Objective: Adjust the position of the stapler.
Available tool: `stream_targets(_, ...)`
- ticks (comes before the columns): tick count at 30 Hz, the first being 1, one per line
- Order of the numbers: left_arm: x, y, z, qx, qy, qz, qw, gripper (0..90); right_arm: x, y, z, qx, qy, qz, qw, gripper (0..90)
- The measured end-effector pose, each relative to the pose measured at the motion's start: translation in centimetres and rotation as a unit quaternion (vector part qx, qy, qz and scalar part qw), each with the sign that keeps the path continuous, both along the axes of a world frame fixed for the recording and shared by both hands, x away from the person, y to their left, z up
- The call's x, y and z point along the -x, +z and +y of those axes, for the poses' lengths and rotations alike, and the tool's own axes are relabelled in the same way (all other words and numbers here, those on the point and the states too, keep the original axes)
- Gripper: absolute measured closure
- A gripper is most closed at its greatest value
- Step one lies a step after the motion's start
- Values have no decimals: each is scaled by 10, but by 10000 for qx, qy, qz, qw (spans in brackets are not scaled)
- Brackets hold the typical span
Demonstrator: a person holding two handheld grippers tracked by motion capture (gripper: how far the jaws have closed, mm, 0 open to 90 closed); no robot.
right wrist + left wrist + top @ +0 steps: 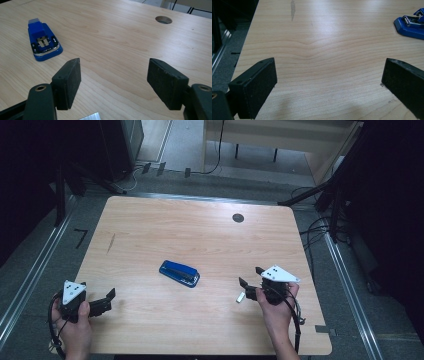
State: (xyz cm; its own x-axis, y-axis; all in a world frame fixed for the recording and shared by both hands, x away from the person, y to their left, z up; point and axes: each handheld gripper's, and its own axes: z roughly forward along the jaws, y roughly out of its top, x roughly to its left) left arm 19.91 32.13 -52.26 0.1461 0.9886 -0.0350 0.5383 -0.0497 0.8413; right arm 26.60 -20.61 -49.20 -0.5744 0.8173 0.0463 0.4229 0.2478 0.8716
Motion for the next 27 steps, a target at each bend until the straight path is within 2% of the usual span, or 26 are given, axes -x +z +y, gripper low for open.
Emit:
stream_targets(12, 0, 0, 0, 26, 19, -15, 10000, 5, -7, 3, 22, 68, 167, -58, 9998, 339)
stream_targets(16, 0, 0, 0, 27, 13, -17, 10000, 5, -10, -1, 28, 125, 238, 38, 9996, 340)
stream_targets(21, 0, 0, 0, 9, 27, -17, 10000, 5, -13, -4, 34, 39, 300, 108, 9995, 346)
stream_targets(27, 1, 0, 2, 59, 117, -51, 9999, 5, -21, 1, 43, 108, 392, 202, 9990, 364)
